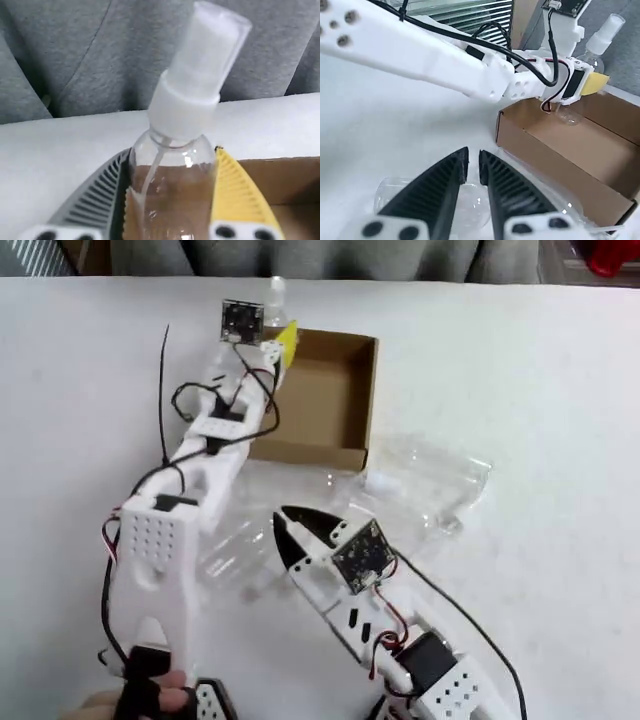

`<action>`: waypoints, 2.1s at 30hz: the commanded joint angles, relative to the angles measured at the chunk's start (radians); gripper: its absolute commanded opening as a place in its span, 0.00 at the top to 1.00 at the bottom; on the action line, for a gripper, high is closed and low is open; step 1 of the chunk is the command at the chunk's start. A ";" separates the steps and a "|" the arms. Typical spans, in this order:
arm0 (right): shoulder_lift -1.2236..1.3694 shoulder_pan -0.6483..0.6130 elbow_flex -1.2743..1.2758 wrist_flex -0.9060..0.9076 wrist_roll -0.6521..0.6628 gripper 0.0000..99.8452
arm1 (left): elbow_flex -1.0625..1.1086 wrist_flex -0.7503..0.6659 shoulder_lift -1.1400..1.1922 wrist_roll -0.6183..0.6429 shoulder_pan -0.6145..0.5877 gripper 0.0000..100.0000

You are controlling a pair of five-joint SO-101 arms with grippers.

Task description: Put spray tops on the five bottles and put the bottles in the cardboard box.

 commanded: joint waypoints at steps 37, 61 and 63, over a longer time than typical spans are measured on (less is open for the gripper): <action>-0.010 0.012 0.009 -0.005 0.015 0.99 | 0.000 0.123 -0.081 -0.006 -0.010 0.63; -0.010 0.013 0.009 -0.004 0.017 0.99 | 0.431 0.319 -0.584 0.055 -0.027 0.64; -0.010 0.013 0.009 -0.001 0.017 0.99 | 0.465 0.404 -0.648 0.055 -0.038 0.64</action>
